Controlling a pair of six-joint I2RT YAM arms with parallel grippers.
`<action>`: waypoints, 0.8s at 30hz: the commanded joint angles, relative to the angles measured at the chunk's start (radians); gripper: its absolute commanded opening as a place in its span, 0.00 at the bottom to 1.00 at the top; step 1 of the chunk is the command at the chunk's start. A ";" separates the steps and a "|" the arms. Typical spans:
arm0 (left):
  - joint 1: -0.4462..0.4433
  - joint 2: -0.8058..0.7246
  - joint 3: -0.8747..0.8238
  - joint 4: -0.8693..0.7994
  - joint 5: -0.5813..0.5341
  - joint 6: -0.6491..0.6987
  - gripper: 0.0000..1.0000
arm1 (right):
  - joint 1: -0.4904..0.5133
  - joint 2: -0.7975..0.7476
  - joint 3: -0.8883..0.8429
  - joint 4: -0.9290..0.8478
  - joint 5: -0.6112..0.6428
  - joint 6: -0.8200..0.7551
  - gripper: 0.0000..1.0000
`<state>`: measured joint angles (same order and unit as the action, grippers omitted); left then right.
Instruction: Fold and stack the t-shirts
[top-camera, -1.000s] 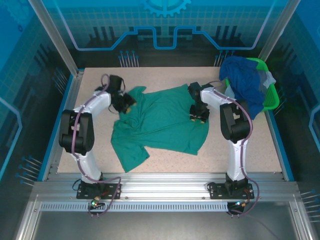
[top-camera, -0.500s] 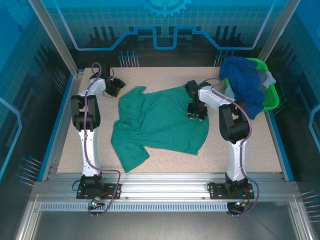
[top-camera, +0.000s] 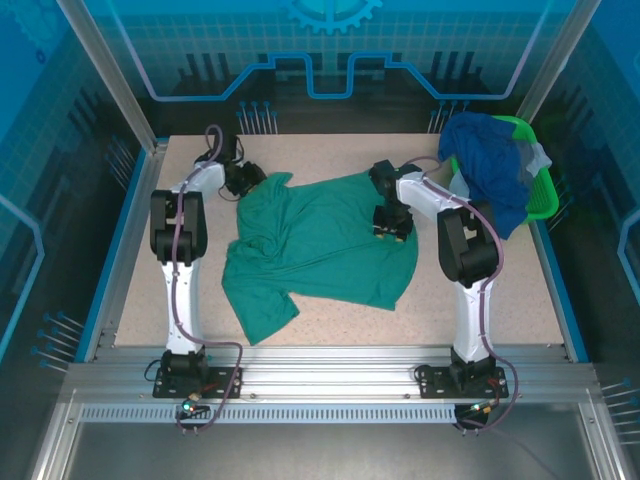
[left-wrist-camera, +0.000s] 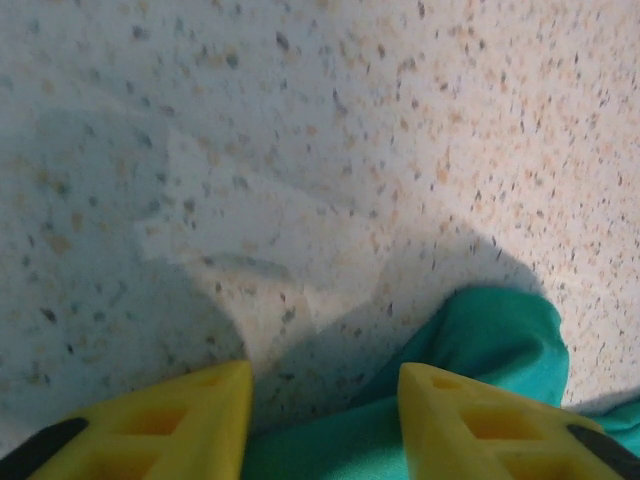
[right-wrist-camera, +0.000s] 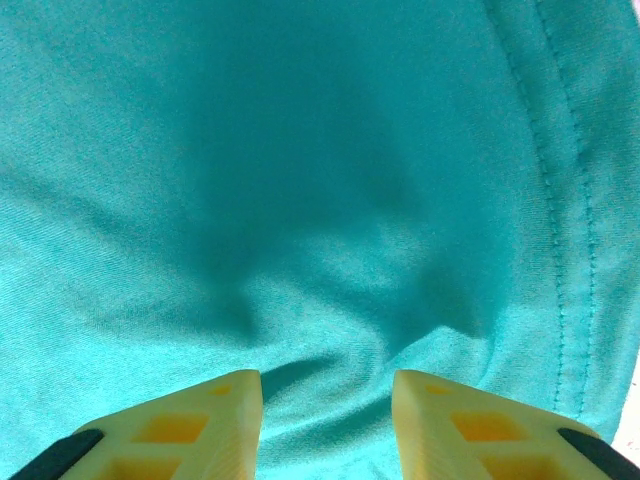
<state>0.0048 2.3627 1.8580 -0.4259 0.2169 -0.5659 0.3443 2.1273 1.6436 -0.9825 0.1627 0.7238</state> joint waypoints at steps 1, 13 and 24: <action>-0.036 -0.053 -0.045 -0.045 -0.034 0.066 0.30 | 0.004 0.019 -0.004 -0.004 -0.026 -0.003 0.39; -0.127 -0.299 -0.175 0.017 -0.222 0.153 0.00 | 0.005 0.014 -0.008 0.004 -0.026 -0.010 0.39; -0.379 -0.542 -0.566 0.007 -0.415 0.148 0.30 | 0.002 0.007 -0.041 0.016 -0.036 -0.015 0.39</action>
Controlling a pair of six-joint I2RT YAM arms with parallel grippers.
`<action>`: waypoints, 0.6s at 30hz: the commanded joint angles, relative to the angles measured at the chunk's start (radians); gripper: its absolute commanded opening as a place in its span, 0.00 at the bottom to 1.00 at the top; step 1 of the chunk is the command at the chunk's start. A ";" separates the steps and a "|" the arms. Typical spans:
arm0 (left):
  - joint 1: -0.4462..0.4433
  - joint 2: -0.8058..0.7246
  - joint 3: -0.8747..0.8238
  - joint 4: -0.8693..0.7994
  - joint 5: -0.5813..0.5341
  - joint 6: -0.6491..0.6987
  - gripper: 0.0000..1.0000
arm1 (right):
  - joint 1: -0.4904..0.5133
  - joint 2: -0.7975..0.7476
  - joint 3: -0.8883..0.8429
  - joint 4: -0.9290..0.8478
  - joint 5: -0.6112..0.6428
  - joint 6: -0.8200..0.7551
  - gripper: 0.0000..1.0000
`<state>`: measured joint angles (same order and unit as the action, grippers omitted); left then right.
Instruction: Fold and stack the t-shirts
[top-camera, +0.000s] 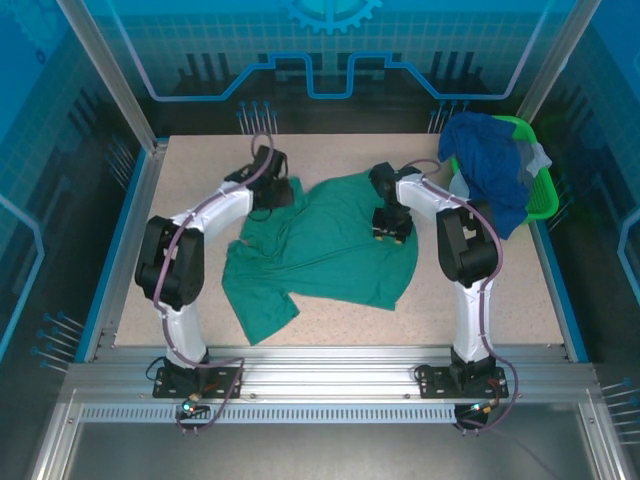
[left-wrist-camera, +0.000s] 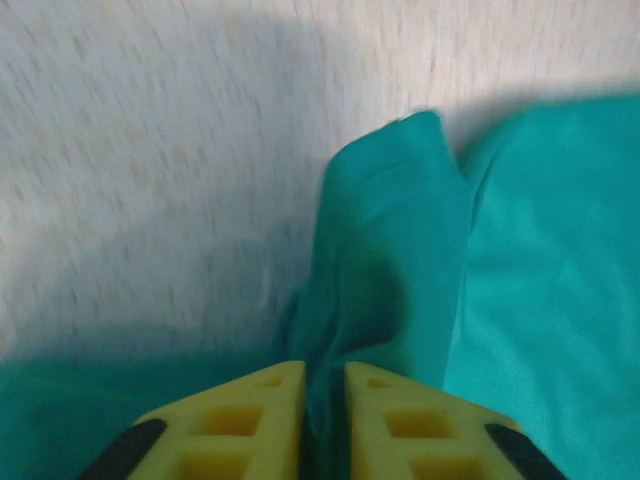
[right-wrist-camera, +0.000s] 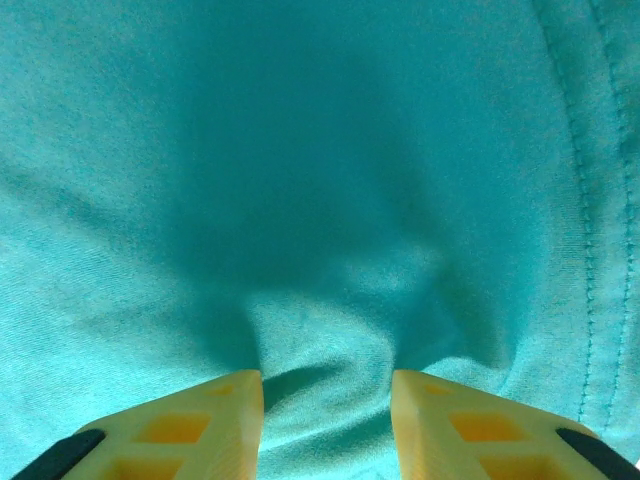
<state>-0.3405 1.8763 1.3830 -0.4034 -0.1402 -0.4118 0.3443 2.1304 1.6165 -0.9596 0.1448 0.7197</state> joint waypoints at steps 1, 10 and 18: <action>-0.060 -0.082 -0.131 -0.004 -0.038 -0.004 0.32 | 0.000 0.005 -0.014 -0.006 -0.019 -0.009 0.39; 0.069 -0.256 -0.228 0.016 0.072 -0.083 0.47 | -0.002 0.006 0.004 -0.014 -0.015 -0.014 0.39; 0.137 0.036 0.080 -0.027 0.282 -0.017 0.51 | -0.001 0.002 -0.012 -0.005 -0.022 -0.016 0.39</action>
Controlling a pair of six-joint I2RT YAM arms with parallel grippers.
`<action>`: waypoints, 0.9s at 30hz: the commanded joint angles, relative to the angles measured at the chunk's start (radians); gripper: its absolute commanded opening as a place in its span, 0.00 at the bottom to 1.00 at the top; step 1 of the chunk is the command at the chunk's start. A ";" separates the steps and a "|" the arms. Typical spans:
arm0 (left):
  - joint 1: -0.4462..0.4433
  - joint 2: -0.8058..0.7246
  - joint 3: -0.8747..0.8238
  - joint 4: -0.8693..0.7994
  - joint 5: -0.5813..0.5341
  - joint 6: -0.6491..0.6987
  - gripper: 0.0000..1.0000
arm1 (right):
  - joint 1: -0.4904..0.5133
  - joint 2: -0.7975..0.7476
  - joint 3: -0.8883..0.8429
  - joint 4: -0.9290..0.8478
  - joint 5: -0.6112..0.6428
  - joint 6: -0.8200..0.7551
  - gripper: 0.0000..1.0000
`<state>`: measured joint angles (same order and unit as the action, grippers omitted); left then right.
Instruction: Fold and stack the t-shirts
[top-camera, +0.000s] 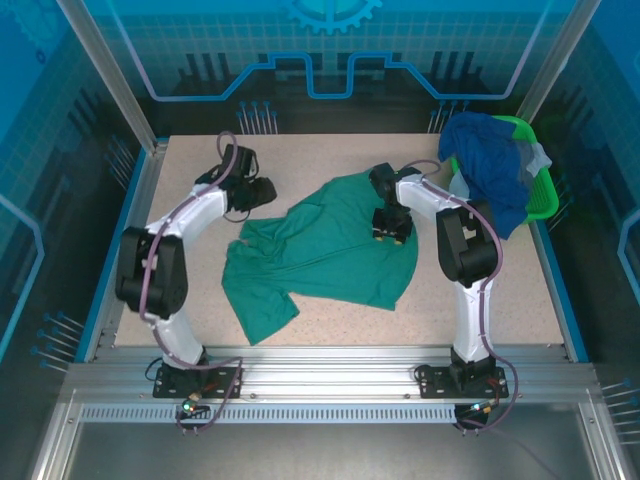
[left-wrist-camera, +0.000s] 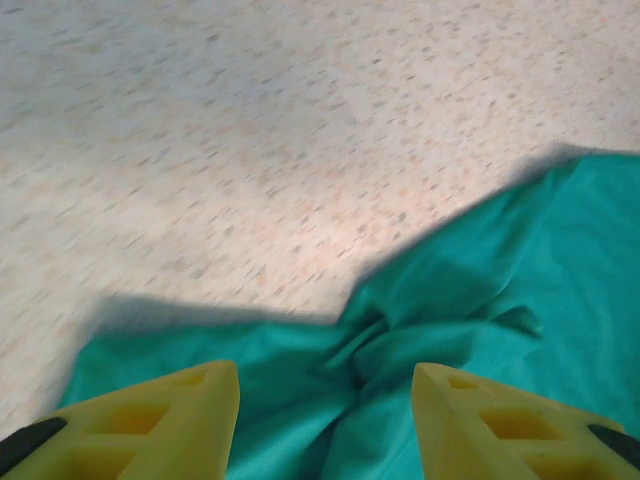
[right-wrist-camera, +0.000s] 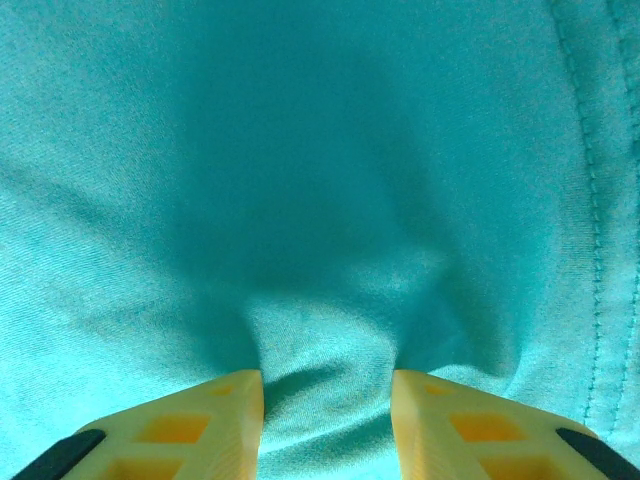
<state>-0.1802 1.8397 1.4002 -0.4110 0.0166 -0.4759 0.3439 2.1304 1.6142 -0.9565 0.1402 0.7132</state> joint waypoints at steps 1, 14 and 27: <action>-0.025 0.097 0.083 -0.010 0.150 0.077 0.50 | -0.001 0.002 -0.014 -0.005 -0.019 -0.009 0.39; -0.080 0.188 0.050 0.021 0.209 0.200 0.43 | -0.002 -0.009 -0.040 0.009 -0.030 0.002 0.39; -0.121 0.211 0.076 -0.018 0.038 0.235 0.49 | 0.006 -0.017 -0.054 0.021 -0.040 0.008 0.39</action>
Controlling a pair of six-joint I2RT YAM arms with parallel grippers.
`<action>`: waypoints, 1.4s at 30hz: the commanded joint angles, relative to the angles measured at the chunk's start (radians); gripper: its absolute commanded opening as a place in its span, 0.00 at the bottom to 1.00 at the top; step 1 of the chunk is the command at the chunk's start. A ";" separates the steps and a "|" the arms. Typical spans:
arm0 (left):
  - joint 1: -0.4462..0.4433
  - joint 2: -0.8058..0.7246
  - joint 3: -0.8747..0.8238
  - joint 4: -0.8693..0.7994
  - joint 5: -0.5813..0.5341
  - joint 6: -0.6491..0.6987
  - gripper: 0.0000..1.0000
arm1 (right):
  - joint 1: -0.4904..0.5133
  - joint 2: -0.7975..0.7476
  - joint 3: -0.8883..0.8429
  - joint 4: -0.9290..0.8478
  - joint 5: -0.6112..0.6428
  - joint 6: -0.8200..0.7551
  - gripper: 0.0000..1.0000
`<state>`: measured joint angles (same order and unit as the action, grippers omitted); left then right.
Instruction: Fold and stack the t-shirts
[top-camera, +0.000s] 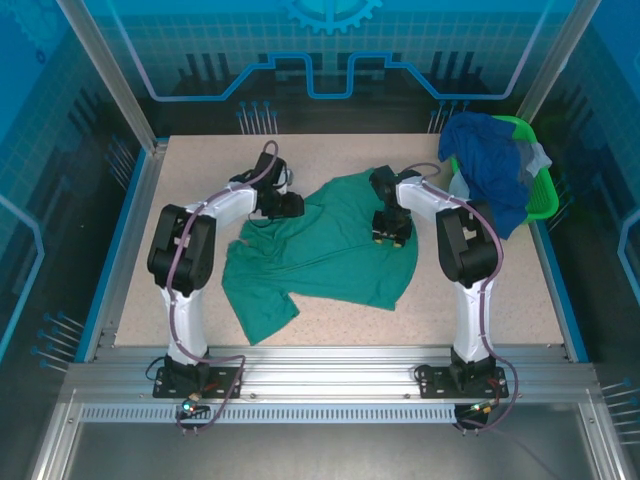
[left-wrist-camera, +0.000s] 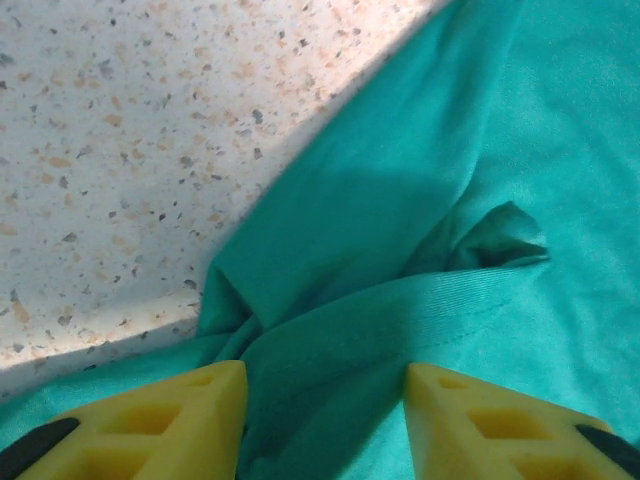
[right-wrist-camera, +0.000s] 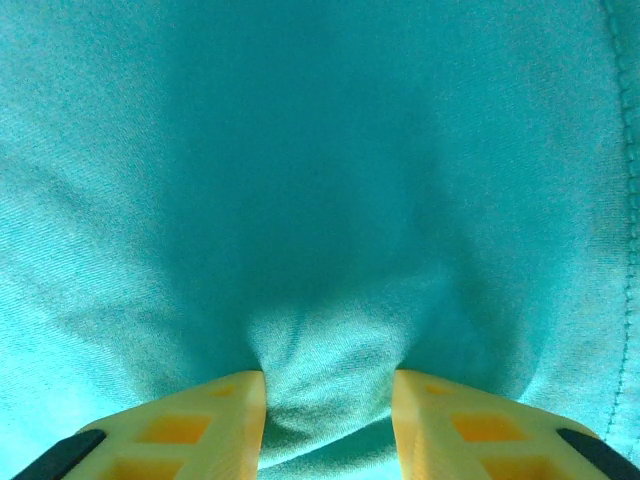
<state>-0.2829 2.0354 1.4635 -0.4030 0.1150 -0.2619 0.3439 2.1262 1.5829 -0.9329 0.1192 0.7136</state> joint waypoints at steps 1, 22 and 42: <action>-0.018 0.019 0.012 -0.022 -0.061 0.017 0.49 | 0.006 -0.014 -0.025 -0.002 -0.020 0.007 0.39; 0.055 0.038 0.299 -0.078 -0.471 0.106 0.00 | 0.012 -0.006 0.005 -0.011 -0.041 -0.002 0.41; 0.177 0.008 0.142 -0.212 -0.213 -0.375 0.55 | -0.001 -0.023 0.141 0.038 -0.064 -0.029 0.43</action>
<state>-0.1638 2.0411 1.6329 -0.5724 -0.2722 -0.4820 0.3531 2.1201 1.6817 -0.9161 0.0628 0.7010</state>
